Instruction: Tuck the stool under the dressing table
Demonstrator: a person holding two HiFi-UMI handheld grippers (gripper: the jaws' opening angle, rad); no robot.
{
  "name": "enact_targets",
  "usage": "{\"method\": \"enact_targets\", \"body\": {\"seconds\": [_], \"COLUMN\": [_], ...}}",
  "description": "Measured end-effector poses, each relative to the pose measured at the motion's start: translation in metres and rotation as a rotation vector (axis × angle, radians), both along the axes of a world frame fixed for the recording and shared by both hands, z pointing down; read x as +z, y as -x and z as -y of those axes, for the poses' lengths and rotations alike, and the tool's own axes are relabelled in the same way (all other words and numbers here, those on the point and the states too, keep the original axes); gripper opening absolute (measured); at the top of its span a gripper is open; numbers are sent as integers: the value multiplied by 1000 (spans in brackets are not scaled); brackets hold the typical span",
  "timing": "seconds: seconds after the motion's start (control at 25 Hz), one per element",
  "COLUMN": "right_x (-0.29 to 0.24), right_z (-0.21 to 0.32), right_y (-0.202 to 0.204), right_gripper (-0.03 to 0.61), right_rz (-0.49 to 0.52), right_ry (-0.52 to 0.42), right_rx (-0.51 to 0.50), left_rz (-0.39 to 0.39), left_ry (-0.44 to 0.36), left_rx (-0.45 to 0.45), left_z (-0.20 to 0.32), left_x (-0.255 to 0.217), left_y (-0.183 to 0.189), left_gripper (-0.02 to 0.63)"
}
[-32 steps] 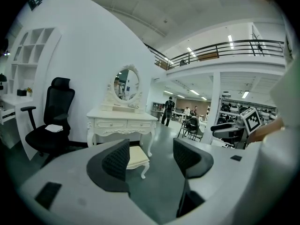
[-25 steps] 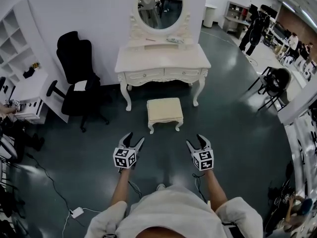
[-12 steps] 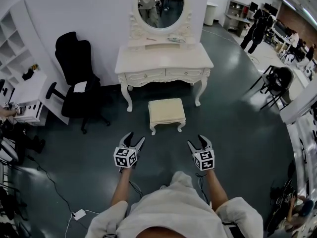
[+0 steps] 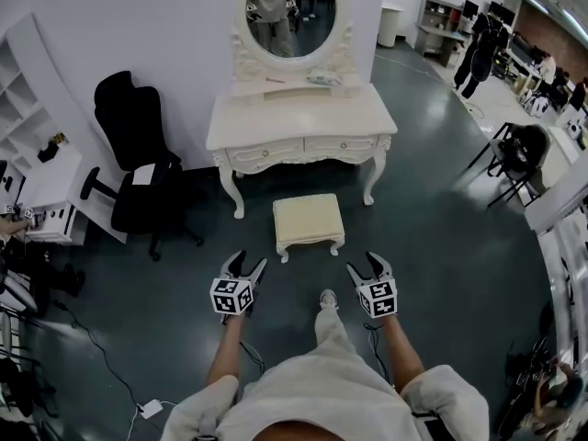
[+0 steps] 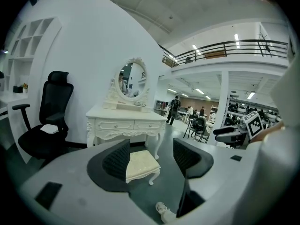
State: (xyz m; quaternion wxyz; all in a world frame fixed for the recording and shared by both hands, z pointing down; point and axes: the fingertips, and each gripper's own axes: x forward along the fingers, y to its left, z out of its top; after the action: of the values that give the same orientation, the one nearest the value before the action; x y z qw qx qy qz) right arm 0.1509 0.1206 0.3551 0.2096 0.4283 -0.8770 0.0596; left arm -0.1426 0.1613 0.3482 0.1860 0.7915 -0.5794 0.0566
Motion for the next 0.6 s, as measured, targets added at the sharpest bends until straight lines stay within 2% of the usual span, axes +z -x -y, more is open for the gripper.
{"method": "enact_targets", "body": {"seconds": [0.6], "right_x": [1], "right_z": [153], "right_y": [4], "right_gripper": [259], "right_rz": [-11], "right_ry": [46], "right_rx": [-83], "left_rz": [6], "left_ry": [67], "left_rx": [-56], "left_z": [134], "left_x": [7], "left_y": [-5], "left_gripper": [275]}}
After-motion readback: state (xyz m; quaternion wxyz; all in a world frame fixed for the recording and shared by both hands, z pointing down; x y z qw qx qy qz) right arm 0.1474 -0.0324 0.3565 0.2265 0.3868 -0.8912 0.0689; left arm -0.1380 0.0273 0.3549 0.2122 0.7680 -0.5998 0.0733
